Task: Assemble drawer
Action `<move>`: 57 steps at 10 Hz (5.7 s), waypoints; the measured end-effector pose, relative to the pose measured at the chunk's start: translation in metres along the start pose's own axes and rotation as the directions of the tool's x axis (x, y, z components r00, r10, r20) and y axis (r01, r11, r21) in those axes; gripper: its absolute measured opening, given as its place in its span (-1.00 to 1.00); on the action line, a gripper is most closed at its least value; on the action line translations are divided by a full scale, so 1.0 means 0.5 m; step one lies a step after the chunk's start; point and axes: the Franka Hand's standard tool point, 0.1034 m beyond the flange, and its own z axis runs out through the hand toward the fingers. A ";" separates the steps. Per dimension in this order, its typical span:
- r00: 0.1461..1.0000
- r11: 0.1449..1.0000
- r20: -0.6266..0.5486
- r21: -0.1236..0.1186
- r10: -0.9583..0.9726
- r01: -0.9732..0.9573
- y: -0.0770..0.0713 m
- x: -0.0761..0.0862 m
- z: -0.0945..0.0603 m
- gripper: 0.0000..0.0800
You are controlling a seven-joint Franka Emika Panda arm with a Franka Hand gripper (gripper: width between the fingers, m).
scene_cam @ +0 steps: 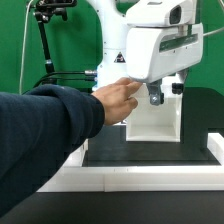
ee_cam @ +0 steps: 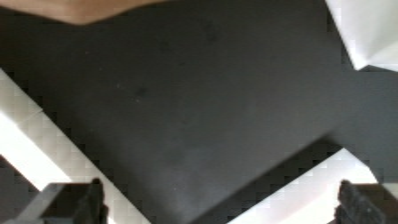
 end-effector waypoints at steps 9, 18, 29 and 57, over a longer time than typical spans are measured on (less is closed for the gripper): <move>1.000 1.000 0.000 0.000 0.000 0.000 0.000 0.000 0.000 0.62; 0.912 0.912 -0.014 -0.032 0.409 -0.409 -0.155 -0.039 -0.053 0.62; 0.633 0.633 -0.025 -0.022 0.774 -0.774 -0.260 -0.087 0.020 0.62; 0.658 0.665 -0.125 0.028 0.743 -0.746 -0.068 0.041 0.023 -0.90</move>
Offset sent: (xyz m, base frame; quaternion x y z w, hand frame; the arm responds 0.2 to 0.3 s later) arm 0.0000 0.0000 0.0000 0.0000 0.0000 0.0000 1.0000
